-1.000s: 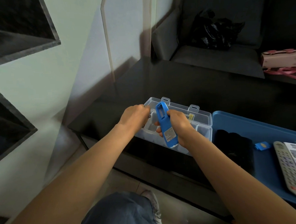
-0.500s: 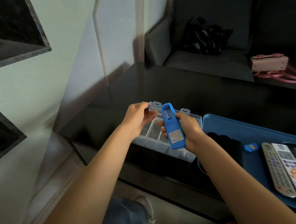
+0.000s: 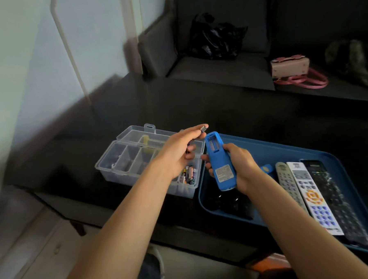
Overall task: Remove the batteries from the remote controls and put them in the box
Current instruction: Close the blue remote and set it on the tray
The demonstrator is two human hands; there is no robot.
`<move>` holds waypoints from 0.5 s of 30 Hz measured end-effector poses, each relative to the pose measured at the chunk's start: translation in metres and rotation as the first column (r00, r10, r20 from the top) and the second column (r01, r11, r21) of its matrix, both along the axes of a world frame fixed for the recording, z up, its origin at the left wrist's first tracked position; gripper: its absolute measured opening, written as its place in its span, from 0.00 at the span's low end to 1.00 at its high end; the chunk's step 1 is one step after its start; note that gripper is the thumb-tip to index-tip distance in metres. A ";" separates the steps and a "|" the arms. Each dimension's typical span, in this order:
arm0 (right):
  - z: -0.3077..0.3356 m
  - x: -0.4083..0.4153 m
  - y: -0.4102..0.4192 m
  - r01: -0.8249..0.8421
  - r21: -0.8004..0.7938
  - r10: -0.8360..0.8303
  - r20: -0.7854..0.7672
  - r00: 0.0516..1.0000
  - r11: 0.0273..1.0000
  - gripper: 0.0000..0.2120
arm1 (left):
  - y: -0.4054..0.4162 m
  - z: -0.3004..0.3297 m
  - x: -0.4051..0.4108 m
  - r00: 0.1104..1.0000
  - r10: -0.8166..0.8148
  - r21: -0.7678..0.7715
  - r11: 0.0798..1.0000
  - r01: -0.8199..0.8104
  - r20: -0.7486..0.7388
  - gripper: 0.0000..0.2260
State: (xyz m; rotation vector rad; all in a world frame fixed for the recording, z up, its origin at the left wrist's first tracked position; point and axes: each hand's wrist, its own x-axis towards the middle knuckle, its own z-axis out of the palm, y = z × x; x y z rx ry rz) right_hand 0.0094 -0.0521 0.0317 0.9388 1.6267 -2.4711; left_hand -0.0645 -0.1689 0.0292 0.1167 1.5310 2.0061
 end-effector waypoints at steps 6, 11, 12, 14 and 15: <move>-0.008 0.013 0.033 0.035 -0.023 -0.035 0.026 0.999 0.999 0.15 | 0.038 -0.003 0.016 0.992 -0.062 0.002 0.998 0.063 -0.111 0.10; -0.021 0.023 0.055 0.027 0.007 -0.028 0.064 0.998 1.000 0.17 | 0.061 -0.014 0.028 0.992 -0.052 0.022 0.998 0.055 -0.113 0.13; -0.023 0.024 0.057 0.028 0.015 -0.029 0.071 0.997 0.999 0.17 | 0.064 -0.017 0.031 0.988 -0.069 -0.017 0.998 0.067 -0.141 0.13; -0.028 0.029 0.063 0.040 0.019 -0.041 0.073 0.997 0.999 0.16 | 0.072 -0.022 0.034 0.980 -0.068 -0.038 0.997 0.062 -0.186 0.12; -0.030 0.032 0.066 0.049 0.009 -0.050 0.067 0.997 0.999 0.15 | 0.076 -0.024 0.035 0.976 -0.049 -0.038 0.998 0.042 -0.211 0.11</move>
